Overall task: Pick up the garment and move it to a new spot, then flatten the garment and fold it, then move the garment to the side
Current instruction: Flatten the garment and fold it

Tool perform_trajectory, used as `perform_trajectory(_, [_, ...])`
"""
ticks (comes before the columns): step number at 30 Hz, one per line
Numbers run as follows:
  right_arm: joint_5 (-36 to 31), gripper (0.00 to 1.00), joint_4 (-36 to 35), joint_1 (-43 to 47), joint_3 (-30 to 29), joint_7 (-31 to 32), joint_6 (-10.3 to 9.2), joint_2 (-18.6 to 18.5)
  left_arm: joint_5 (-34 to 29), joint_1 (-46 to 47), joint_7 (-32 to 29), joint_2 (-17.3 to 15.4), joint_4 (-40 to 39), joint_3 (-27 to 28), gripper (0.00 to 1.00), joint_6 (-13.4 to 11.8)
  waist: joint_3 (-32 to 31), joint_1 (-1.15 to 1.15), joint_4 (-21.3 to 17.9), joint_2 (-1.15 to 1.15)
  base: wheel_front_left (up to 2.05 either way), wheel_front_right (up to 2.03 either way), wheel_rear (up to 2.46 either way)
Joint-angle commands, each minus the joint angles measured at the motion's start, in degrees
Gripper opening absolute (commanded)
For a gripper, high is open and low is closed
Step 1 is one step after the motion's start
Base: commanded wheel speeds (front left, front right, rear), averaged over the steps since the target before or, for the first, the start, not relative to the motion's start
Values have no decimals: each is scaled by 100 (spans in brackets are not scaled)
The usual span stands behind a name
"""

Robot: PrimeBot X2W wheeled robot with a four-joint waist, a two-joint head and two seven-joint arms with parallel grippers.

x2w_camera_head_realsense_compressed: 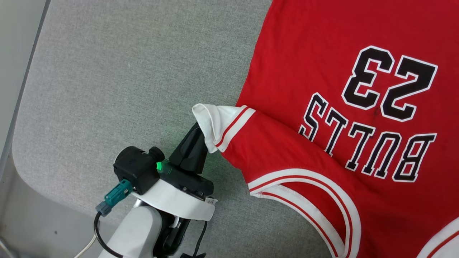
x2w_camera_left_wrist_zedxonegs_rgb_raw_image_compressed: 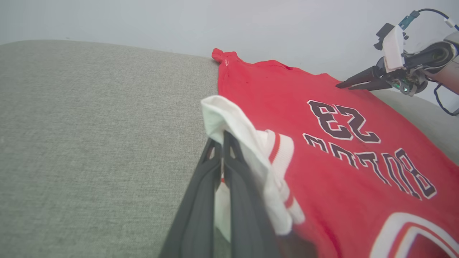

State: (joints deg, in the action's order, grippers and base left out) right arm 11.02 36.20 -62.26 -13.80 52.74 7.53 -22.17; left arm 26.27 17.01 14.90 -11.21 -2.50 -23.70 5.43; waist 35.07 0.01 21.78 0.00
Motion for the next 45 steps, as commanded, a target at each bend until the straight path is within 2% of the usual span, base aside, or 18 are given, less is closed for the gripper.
perform_trajectory(1, [-140,100,437,508,43,445,-8,239,-49,-29,42,44,27,60,0,44,-9,-1,-12,0,0,0,0])
perform_trajectory(2, [-164,100,482,560,-1,556,-9,259,-64,-37,42,62,47,85,0,59,-12,-1,-16,0,0,0,0])
perform_trajectory(3, [-190,46,493,592,-22,652,-9,281,-92,-45,42,78,65,108,0,75,-16,-1,-22,0,0,0,0])
perform_trajectory(4, [-217,10,447,607,-16,666,-9,298,-101,-50,42,93,77,123,0,96,-21,-1,-27,0,0,0,0])
perform_trajectory(5, [-222,0,402,610,-26,686,-9,299,-110,-54,42,104,90,136,0,104,-29,-1,-31,0,0,0,0])
perform_trajectory(12, [-211,0,12,540,-88,648,-7,94,-174,-147,43,157,248,205,0,165,-221,-1,-105,0,0,0,0])
perform_trajectory(17, [-22,0,-377,782,26,480,-10,-151,-175,-316,43,90,468,335,0,174,-621,-1,-299,0,0,0,0])
perform_trajectory(21, [359,0,-938,1359,289,218,-8,-228,-153,-506,41,-4,706,469,0,80,-1041,-1,-565,0,0,0,0])
perform_trajectory(27, [822,0,-1889,2814,270,5,-8,-226,-53,-824,-110,-183,820,682,0,-151,-1594,-1,-1054,0,0,0,0])
perform_trajectory(32, [991,0,-2474,3855,69,-201,-8,68,33,-1029,-202,-345,836,840,0,-235,-1952,-1,-1405,0,0,0,0])
perform_trajectory(39, [1118,0,-3203,5669,-353,-523,-8,710,236,-1392,-411,-540,980,992,0,-294,-2469,-1,-1830,0,0,0,0])
perform_trajectory(45, [1207,0,-3584,6844,-864,-877,-8,1577,382,-1769,-586,-601,1049,1008,0,-346,-2725,-1,-2104,0,0,0,0])
